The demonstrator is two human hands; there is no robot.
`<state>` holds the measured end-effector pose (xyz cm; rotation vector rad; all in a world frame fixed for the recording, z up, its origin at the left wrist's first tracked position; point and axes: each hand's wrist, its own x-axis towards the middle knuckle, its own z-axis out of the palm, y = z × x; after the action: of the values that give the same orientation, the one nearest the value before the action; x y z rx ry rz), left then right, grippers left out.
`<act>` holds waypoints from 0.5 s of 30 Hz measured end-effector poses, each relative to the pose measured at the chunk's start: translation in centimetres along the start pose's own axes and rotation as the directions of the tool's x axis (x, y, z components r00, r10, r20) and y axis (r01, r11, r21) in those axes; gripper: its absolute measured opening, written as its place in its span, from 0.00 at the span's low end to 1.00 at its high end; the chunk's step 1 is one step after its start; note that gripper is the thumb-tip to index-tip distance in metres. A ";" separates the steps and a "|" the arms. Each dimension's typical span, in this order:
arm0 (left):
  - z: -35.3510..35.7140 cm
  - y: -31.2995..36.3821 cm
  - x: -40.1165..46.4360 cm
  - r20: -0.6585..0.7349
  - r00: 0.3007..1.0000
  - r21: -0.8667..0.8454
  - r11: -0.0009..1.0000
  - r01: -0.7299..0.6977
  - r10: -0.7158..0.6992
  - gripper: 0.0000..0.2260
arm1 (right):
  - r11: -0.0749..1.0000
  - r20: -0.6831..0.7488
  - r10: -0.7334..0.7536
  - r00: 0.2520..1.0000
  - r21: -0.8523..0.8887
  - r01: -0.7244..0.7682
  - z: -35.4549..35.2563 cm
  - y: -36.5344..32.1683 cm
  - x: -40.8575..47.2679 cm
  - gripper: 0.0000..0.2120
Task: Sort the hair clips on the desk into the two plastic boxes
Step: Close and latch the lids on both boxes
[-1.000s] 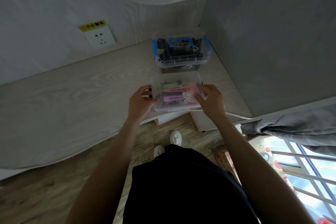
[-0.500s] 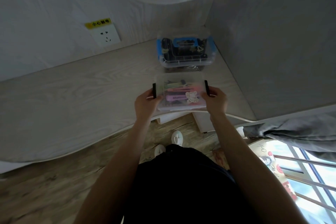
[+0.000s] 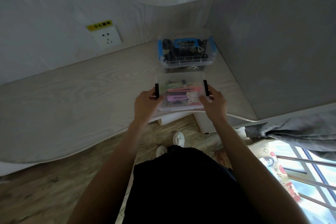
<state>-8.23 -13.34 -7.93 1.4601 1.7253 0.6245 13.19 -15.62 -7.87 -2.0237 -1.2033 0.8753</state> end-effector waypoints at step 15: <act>-5.8 8.2 2.1 0.064 0.976 -0.534 0.833 -0.143 0.209 0.25 | 0.779 0.001 -0.276 0.961 0.586 0.223 -7.3 -6.9 2.9 0.20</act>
<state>-8.18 -8.89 1.29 1.2317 1.1964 0.9996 16.60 -11.57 1.10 -1.3084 -1.0481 1.0494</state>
